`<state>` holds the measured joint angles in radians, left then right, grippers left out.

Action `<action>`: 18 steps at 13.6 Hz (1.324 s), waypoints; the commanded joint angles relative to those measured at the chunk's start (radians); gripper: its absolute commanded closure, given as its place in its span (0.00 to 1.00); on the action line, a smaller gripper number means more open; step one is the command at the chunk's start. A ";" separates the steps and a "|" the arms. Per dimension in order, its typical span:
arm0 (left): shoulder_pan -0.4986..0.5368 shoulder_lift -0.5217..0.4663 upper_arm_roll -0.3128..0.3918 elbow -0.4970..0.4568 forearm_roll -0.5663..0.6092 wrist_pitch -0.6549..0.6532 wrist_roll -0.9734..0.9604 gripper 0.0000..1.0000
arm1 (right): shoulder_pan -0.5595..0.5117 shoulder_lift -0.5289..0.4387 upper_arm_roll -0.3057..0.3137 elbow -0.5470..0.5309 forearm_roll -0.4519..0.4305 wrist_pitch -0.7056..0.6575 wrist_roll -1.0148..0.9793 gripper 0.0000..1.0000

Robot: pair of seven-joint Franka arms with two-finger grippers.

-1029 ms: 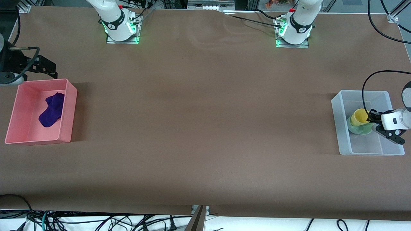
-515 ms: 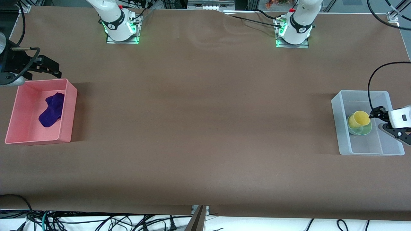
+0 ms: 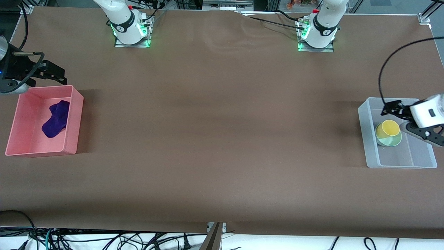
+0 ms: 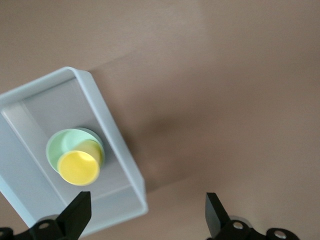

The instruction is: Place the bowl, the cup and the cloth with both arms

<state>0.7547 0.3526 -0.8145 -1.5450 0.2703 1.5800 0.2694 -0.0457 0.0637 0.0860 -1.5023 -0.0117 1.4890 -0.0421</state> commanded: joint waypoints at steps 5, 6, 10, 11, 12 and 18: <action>-0.195 -0.098 0.088 0.051 -0.057 -0.083 -0.206 0.00 | -0.003 0.015 0.001 0.033 0.010 -0.013 0.011 0.00; -0.257 -0.115 0.175 0.049 -0.089 -0.046 -0.208 0.00 | -0.003 0.015 0.001 0.033 0.010 -0.013 0.011 0.00; -0.596 -0.184 0.593 0.013 -0.262 0.017 -0.211 0.00 | -0.002 0.015 0.001 0.033 0.010 -0.013 0.011 0.00; -0.662 -0.204 0.670 -0.013 -0.293 0.035 -0.213 0.00 | -0.002 0.015 0.001 0.033 0.010 -0.013 0.013 0.00; -0.710 -0.236 0.725 -0.062 -0.301 0.078 -0.213 0.00 | -0.002 0.015 0.001 0.033 0.010 -0.013 0.013 0.00; -0.781 -0.397 0.772 -0.300 -0.296 0.227 -0.286 0.00 | -0.003 0.015 0.001 0.033 0.010 -0.013 0.013 0.00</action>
<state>-0.0017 0.0188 -0.0699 -1.7663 -0.0075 1.7727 0.0212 -0.0462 0.0656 0.0858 -1.5014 -0.0118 1.4890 -0.0413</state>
